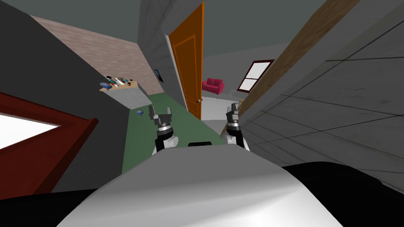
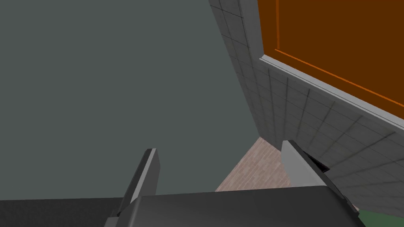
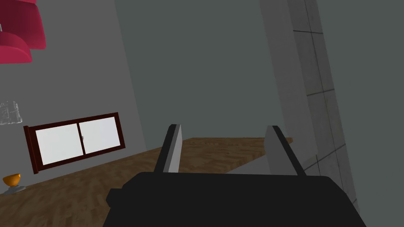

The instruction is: Push the door open

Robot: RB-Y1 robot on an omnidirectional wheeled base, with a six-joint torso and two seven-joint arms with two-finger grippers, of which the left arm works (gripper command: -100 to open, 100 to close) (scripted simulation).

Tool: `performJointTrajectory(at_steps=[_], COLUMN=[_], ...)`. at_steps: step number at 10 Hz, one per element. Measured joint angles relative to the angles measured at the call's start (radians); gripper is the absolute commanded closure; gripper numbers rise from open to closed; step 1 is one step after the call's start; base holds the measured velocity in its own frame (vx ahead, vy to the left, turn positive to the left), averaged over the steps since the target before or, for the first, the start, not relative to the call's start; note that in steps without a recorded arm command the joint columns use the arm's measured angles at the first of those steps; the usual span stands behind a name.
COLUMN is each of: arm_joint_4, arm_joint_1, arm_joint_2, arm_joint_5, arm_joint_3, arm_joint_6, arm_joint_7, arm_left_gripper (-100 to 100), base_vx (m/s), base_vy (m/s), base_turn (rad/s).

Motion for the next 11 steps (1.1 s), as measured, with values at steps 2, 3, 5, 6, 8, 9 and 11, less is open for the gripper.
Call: performJointTrajectory(at_steps=[2, 3, 5, 6, 8, 9, 11], arm_joint_4=[0.044, 0.07, 0.119, 0.141, 0.193, 0.214, 0.258], arm_joint_1=[-0.01, -0.019, -0.028, -0.032, -0.044, -0.047, -0.055], arm_joint_2=[0.013, 0.02, 0.03, 0.035, 0.05, 0.052, 0.054], arm_joint_5=[0.022, 0.037, 0.066, 0.079, 0.114, 0.125, 0.147], arm_joint_3=[-0.003, -0.004, -0.016, -0.018, -0.019, -0.025, -0.036], arm_joint_6=[-0.016, -0.021, -0.032, -0.039, -0.05, -0.057, -0.072], arm_joint_7=[0.027, 0.044, 0.079, 0.094, 0.135, 0.151, 0.176], arm_left_gripper=[-100, -100, -100, -100, -100, -100, -100], base_vx=[0.135, 0.162, 0.162, 0.118, 0.124, 0.061, 0.079], base_vy=[0.09, 0.138, 0.116, 0.106, 0.137, 0.099, 0.113], base_turn=[-0.326, -0.32, -0.293, -0.273, -0.304, -0.164, -0.285])
